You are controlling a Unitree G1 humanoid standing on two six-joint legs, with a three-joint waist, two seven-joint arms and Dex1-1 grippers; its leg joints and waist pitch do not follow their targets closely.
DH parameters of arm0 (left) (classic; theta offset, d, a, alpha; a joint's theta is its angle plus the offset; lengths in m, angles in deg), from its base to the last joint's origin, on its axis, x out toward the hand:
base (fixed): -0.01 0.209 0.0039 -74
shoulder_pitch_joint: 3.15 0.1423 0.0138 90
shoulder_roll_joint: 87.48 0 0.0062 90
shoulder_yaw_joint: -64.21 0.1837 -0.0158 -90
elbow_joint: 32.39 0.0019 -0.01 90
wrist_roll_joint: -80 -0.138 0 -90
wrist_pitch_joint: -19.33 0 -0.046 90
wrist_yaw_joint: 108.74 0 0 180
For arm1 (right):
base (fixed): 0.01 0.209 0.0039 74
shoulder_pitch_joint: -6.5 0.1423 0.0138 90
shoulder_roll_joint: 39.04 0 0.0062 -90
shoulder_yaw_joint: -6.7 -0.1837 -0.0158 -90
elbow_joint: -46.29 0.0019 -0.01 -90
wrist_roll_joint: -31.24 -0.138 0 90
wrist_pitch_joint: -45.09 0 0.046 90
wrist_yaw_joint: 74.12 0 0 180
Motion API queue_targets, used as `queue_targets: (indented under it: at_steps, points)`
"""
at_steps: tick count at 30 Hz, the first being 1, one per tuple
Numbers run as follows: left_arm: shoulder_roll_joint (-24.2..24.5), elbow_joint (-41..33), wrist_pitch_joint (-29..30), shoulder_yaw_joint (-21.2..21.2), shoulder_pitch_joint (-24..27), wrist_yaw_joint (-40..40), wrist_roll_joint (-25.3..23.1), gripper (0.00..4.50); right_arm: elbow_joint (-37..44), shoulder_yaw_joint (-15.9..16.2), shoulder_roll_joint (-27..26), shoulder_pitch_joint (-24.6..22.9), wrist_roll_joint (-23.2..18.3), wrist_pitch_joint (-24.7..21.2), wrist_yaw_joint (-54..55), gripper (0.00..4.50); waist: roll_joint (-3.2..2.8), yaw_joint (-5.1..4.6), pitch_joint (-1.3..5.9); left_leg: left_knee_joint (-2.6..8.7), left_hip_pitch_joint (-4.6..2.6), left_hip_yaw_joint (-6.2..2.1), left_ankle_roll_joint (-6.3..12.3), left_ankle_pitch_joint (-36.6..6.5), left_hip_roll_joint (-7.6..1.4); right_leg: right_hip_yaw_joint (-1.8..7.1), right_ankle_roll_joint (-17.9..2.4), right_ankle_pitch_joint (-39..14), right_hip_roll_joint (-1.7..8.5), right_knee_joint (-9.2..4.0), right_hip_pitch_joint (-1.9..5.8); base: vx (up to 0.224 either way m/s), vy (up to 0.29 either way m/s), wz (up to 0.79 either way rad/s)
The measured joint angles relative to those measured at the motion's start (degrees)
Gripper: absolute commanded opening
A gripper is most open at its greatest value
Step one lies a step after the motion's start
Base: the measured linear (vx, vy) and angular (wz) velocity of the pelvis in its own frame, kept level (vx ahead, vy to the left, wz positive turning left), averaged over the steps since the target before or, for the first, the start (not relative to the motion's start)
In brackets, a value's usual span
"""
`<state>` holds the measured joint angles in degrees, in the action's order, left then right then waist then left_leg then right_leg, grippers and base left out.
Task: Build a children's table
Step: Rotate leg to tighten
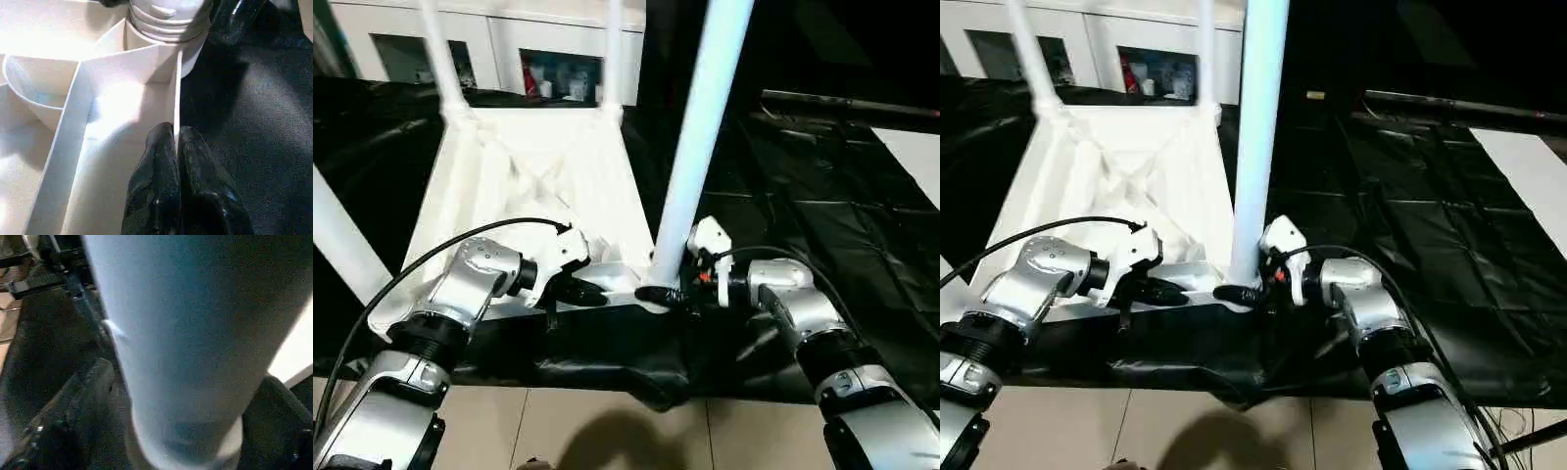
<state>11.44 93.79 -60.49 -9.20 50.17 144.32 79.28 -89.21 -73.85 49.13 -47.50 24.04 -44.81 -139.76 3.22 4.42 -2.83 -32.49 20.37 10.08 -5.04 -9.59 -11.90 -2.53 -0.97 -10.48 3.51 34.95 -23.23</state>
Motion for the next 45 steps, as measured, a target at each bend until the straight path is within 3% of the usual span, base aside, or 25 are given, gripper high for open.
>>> queue_targets:
  at_steps: [13,20,27,35,41,43,45]
  points:
    - [0.91,-1.69,0.64,-0.16,0.81,1.37,0.14,0.0,1.86,-0.01,0.72,-0.53,0.1,-1.94,-1.14,2.64,0.04,0.3,-0.01,0.1,-0.01,0.0,0.0,-0.01,-0.01,-0.03,0.18,-0.14,-0.01,0.02,-0.02,0.0,0.0,0.0]
    - [0.56,-1.38,0.79,-0.33,0.8,0.46,-0.03,0.0,1.75,-0.08,0.19,-0.61,0.37,-1.85,0.83,2.61,0.04,0.36,-0.01,0.08,-0.06,0.0,-0.01,0.0,-0.01,-0.02,0.18,-0.14,-0.01,0.06,0.0,0.0,0.0,0.0]
    - [-7.97,7.19,3.88,-2.1,-4.61,-17.17,-2.69,0.0,-7.56,-7.43,-7.75,3.47,0.86,-2.51,29.8,2.59,0.08,-1.28,0.04,-0.02,-0.33,-0.03,-0.04,0.01,0.11,0.12,0.43,-0.28,0.02,0.03,0.19,-0.007,0.001,0.0]
    - [-15.32,12.52,7.37,-3.07,-8.7,-29.59,-3.55,0.0,-13.87,-10.25,-12.7,8.93,0.98,-3.69,51.83,2.59,-0.05,-1.42,0.11,-0.04,-0.27,-0.04,-0.03,0.02,0.13,0.14,0.43,-0.28,0.03,0.01,0.18,0.0,0.0,0.0]
    - [-16.3,14.26,6.82,-3.24,-9.97,-30.62,-3.68,0.0,-15.82,-11.43,-12.92,9.54,1.52,-0.5,52.55,2.59,-0.14,-1.06,0.16,0.04,-0.23,-0.04,-0.03,0.02,0.11,0.12,0.34,-0.19,0.02,0.09,0.18,0.0,0.0,0.0]
    - [-15.93,13.91,6.77,-3.16,-9.88,-29.84,-3.67,0.0,-15.5,-11.83,-12.37,8.78,1.28,0.7,49.8,3.15,-0.13,-1.03,0.15,0.11,-0.19,-0.03,-0.03,0.02,0.1,0.09,0.15,-0.08,0.01,0.09,0.16,0.0,0.0,0.0]
    - [-14.6,13.74,6.02,-3.34,-9.68,-29.71,-3.76,0.0,-15.11,-11.6,-12.13,8.24,1.23,1.51,45.76,3.31,-0.09,-1.37,0.13,0.14,-0.17,-0.04,-0.02,0.02,0.03,0.07,0.11,-0.06,-0.06,0.11,0.14,0.0,0.0,0.0]
